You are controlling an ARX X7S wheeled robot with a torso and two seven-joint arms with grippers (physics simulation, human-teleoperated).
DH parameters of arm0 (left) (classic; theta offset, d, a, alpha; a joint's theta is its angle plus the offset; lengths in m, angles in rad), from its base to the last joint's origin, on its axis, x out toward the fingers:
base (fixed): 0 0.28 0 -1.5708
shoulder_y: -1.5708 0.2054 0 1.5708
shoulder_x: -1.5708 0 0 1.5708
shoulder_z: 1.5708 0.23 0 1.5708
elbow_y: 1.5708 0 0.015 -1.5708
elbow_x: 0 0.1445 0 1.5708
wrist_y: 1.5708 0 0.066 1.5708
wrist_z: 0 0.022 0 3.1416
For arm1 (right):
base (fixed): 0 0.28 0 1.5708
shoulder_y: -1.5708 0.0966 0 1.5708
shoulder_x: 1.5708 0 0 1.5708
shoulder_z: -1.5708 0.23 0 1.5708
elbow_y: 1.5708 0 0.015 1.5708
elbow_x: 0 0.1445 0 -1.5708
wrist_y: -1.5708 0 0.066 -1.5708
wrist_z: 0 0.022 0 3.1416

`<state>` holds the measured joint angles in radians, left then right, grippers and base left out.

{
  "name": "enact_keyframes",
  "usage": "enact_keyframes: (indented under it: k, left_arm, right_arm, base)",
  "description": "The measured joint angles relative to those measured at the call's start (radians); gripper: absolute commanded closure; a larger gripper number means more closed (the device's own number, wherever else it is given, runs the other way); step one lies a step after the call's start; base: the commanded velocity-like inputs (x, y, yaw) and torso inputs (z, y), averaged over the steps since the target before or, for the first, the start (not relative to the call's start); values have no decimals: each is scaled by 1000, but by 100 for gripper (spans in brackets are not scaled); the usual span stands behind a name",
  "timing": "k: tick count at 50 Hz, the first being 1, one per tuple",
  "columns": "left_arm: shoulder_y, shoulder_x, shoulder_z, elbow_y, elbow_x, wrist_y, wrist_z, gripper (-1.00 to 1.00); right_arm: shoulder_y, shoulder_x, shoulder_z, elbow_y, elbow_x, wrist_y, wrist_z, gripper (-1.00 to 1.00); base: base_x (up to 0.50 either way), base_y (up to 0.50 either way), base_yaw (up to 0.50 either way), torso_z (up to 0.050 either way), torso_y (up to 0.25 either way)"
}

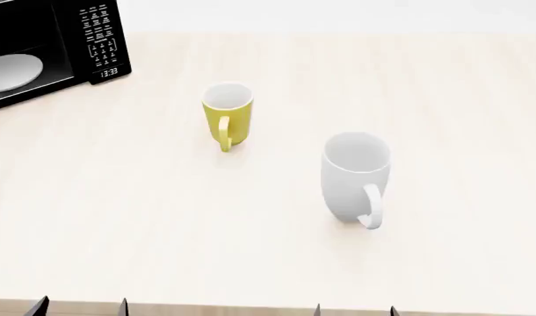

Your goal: Close the microwave.

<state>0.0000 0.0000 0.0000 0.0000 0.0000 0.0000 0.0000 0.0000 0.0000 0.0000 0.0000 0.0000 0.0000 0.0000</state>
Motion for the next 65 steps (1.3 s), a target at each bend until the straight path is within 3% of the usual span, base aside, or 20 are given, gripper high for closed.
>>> enact_keyframes:
  k: [22, 40, 49, 65]
  left_arm:
    - [0, -51, 67, 13, -36, -5, -58, -100]
    - [75, -105, 57, 404, 127, 235, -211, -100]
    - [89, -123, 53, 489, 158, 280, -250, -100]
    - [91, -145, 59, 527, 159, 291, -284, -100]
  right_arm:
    - [1, 50, -62, 7, 50, -20, 62, -100]
    - [-55, 58, -33, -238, 85, -459, 125, -100]
    - [-63, 66, -26, -288, 55, -551, 170, -100]
    - [-74, 84, -48, -301, -17, -615, 223, -100]
  base:
    - [0, 0, 0, 0, 0]
    - [0, 0, 0, 0, 0]
    - [0, 11, 0, 0, 0]
    - [0, 500, 0, 0, 0]
